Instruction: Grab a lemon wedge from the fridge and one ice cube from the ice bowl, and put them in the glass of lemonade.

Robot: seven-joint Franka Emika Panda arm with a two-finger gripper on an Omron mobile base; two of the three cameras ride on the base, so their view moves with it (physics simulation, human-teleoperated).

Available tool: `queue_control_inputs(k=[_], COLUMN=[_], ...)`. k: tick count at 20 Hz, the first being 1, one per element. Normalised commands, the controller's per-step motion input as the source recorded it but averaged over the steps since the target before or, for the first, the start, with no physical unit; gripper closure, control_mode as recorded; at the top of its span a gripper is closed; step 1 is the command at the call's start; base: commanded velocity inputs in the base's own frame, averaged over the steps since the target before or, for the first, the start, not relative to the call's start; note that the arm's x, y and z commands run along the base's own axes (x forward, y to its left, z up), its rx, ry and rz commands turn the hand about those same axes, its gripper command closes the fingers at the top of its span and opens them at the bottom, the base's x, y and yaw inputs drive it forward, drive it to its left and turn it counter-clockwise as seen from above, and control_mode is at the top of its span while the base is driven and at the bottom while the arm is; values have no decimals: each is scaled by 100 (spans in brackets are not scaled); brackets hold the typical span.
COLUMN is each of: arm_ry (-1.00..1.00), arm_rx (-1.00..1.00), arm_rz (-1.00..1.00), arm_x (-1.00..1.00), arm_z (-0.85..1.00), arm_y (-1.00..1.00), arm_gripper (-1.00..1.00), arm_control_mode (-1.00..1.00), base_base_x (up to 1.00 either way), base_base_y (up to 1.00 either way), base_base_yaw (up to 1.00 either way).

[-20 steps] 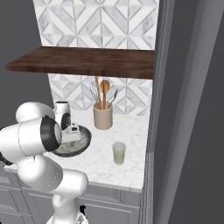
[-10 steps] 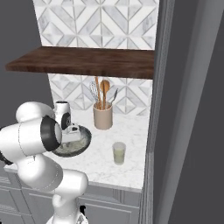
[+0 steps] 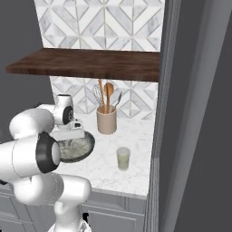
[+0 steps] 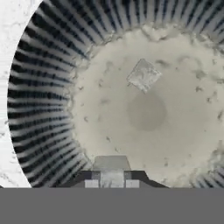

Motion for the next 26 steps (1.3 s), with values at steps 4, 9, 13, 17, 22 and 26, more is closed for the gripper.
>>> queue_control_inputs(k=[4,9,13,17,22,26], arm_ry=[-7,-13,-5,3,13,13], arm_rx=[0,0,0,0,0,-3], arm_rz=[-14,-24,-34,-42,-42,-38], arm_x=[-30,-21,-33,-16,-1,19], arm_z=[100,67,10,6,12,3], arm_y=[-50,-70,-99,-100,-96,-70], arm_gripper=[100,100,100,100,100,100], arm_control_mode=[-100,-100,-100,-100,-100,-100], base_base_x=[0,0,0,0,0,0], base_base_y=[0,0,0,0,0,0], base_base_yaw=[0,0,0,0,0,0])
